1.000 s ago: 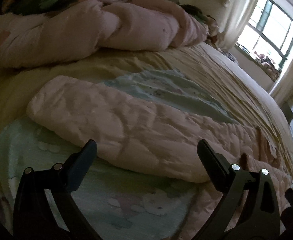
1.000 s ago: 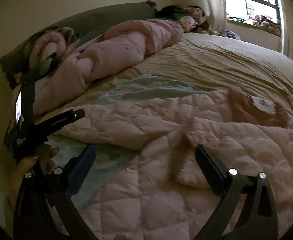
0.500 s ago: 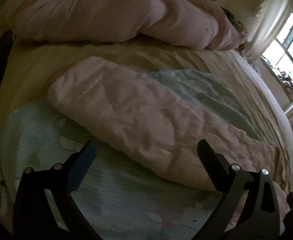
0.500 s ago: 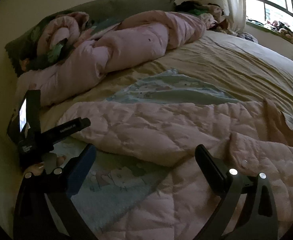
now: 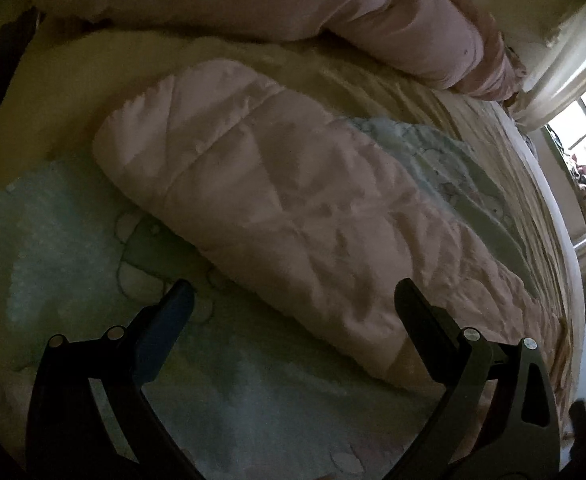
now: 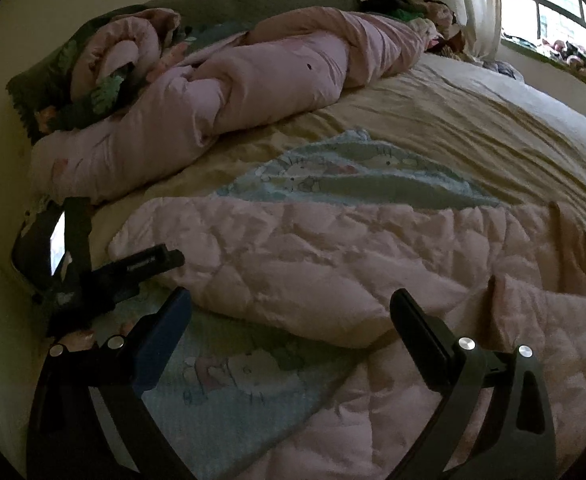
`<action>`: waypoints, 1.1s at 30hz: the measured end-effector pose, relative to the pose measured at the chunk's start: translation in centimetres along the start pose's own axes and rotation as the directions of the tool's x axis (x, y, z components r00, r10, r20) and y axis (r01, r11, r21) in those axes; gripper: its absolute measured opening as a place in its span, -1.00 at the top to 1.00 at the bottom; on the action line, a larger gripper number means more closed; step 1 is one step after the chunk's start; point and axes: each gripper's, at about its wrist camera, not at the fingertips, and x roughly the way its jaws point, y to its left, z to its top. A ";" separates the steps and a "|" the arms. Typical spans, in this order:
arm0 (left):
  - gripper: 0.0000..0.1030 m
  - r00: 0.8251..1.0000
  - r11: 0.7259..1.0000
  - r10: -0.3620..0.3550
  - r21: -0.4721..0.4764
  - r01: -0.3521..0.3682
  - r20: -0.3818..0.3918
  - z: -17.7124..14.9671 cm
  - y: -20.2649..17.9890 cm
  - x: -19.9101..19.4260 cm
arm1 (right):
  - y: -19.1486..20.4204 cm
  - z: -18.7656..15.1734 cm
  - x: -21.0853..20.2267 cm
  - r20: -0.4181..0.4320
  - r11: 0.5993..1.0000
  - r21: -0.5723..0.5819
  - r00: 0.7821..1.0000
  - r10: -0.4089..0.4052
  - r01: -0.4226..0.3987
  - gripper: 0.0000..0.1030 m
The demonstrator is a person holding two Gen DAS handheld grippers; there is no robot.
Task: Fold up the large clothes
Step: 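Grasp the other jacket sleeve with the left tool and lift it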
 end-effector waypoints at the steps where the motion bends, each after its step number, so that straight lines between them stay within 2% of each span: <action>1: -0.82 1.000 1.000 -0.001 -0.013 0.001 -0.001 0.1 0.3 0.3 | -0.2 -0.3 0.1 -0.005 1.000 0.011 1.000 -0.003 0.003 -0.92; 8: -0.82 0.996 0.994 -0.084 -0.061 0.086 0.033 0.8 1.3 0.9 | -2.2 -2.5 0.0 -0.030 0.996 0.091 1.000 0.007 -0.005 -0.92; 11: -0.82 0.995 0.994 -0.090 -0.064 0.092 0.035 1.3 1.5 1.7 | -3.2 -3.9 -0.7 -0.042 0.993 0.120 0.999 0.005 0.001 -0.92; 15: -0.82 0.997 0.998 -0.061 -0.012 0.062 0.051 1.4 0.7 2.3 | -4.5 -4.9 -1.9 -0.035 0.987 0.160 0.999 -0.003 0.009 -0.92; 17: -0.66 0.997 0.998 -0.053 -0.015 0.054 0.063 1.5 0.7 2.3 | -5.2 -5.2 -2.6 -0.028 0.984 0.176 0.999 -0.018 0.023 -0.92; 19: -0.08 0.996 0.998 -0.043 -0.037 0.047 0.083 1.4 1.0 1.9 | -5.8 -5.5 -3.5 -0.011 0.981 0.188 0.999 -0.040 0.041 -0.92; 20: 0.06 0.994 0.996 -0.064 -0.052 0.069 0.088 1.5 1.2 1.7 | -6.1 -5.6 -3.9 -0.002 0.979 0.197 0.999 -0.047 0.047 -0.92; 22: 0.46 0.989 0.992 -0.096 -0.075 0.105 0.110 1.5 1.5 1.1 | -6.6 -5.8 -4.5 0.010 0.975 0.219 0.999 -0.051 0.047 -0.92; 27: 0.67 0.971 0.980 -0.168 -0.075 0.183 0.173 1.7 1.1 -1.2 | -7.0 -5.8 -6.1 0.029 0.974 0.223 0.998 -0.059 0.051 -0.92; 33: 0.69 0.946 0.972 -0.215 -0.042 0.232 0.242 1.9 0.1 -4.5 | -7.3 -5.7 -8.3 0.068 0.972 0.226 0.995 -0.073 0.056 -0.92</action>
